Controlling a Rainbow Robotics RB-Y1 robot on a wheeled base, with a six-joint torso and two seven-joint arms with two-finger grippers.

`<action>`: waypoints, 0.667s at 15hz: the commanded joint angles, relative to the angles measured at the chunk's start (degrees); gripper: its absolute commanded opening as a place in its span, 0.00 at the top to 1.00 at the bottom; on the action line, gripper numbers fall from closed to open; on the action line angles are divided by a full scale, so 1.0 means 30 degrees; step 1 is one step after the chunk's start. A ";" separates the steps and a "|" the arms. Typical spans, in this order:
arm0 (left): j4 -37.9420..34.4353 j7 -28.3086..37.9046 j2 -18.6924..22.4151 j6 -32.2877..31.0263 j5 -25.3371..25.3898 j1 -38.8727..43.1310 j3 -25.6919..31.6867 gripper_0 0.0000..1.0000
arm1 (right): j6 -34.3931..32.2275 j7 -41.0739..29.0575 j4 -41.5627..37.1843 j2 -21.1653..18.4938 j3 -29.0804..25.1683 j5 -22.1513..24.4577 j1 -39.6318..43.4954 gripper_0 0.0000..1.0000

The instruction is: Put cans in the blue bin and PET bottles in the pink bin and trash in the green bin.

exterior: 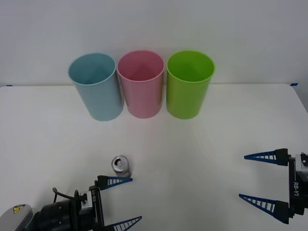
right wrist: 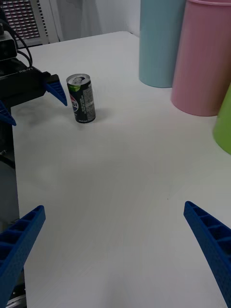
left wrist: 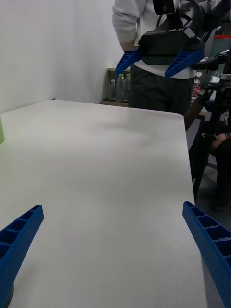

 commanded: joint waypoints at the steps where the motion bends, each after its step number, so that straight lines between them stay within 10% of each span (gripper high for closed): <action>1: 0.0004 0.0009 0.0000 -0.0028 0.0014 -0.0004 0.0002 0.00 | 0.0000 0.0000 -0.0001 -0.0001 0.0000 0.0000 0.0000 0.00; 10: -0.0172 0.0126 0.0234 -0.0116 0.0073 0.0025 0.0002 0.00 | 0.0000 0.0000 -0.0001 -0.0001 0.0000 0.0000 0.0000 0.00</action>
